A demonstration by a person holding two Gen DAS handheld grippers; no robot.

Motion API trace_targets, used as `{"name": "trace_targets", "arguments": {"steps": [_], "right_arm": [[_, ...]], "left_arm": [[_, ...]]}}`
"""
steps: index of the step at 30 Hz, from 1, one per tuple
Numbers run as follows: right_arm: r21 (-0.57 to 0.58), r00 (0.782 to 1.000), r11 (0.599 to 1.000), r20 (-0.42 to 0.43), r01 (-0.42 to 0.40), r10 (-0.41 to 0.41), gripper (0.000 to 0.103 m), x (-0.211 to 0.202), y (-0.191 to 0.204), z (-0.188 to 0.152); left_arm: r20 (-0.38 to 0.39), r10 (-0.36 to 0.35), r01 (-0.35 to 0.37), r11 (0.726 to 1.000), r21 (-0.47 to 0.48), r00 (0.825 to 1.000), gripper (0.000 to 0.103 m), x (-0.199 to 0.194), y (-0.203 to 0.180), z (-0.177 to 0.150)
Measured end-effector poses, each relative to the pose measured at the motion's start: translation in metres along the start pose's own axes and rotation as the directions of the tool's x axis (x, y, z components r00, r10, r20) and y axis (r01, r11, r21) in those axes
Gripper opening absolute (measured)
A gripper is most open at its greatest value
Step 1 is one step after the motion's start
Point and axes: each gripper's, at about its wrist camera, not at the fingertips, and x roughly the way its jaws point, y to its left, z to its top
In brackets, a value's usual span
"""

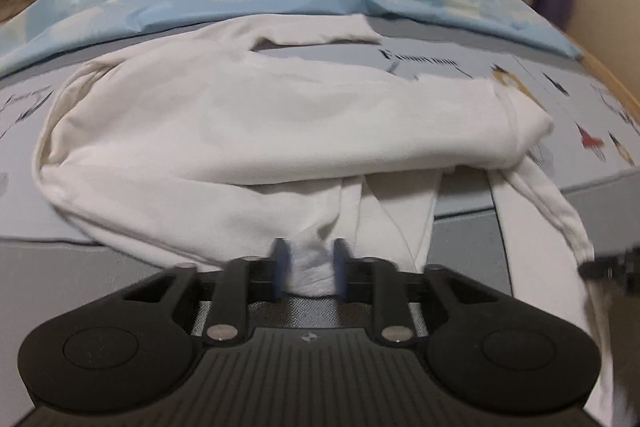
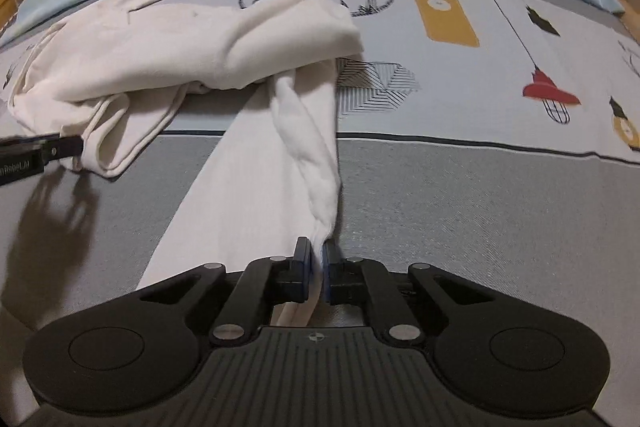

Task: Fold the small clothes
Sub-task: 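Grasp the white shirt hem with the left gripper while the right gripper grasps a sleeve, then lift the shirt with both grippers and shake it out above the bed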

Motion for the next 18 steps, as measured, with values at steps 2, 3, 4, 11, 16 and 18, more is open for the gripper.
{"name": "trace_targets", "arguments": {"steps": [2, 3, 4, 11, 16, 18], "right_arm": [[0.024, 1.000, 1.000, 0.018, 0.001, -0.001, 0.005, -0.001, -0.004, 0.003], [0.041, 0.999, 0.999, 0.032, 0.009, -0.010, 0.005, -0.004, -0.009, 0.006], [0.062, 0.999, 0.998, 0.049, 0.013, -0.016, 0.005, -0.005, -0.014, 0.008], [0.412, 0.937, 0.902, 0.247, 0.130, -0.248, 0.004, -0.053, -0.109, 0.036], [0.561, 0.852, 0.793, 0.270, 0.239, -0.448, 0.005, -0.083, -0.161, 0.026], [0.573, 0.839, 0.773, 0.254, 0.271, -0.482, 0.010, -0.085, -0.166, 0.021]], "left_arm": [[0.012, -0.008, 0.007, 0.998, 0.060, 1.000, 0.003, -0.012, 0.003, -0.001], [0.017, -0.017, 0.016, 0.996, 0.087, 1.000, 0.003, -0.022, 0.007, -0.003], [0.018, -0.034, 0.032, 0.993, 0.114, 0.999, 0.003, -0.034, 0.012, -0.004], [-0.156, -0.310, 0.346, 0.854, 0.388, 0.938, 0.003, -0.132, 0.058, -0.040], [-0.356, -0.394, 0.512, 0.785, 0.349, 0.847, 0.003, -0.157, 0.094, -0.090], [-0.394, -0.296, 0.454, 0.794, 0.405, 0.870, 0.004, -0.158, 0.102, -0.109]]}}
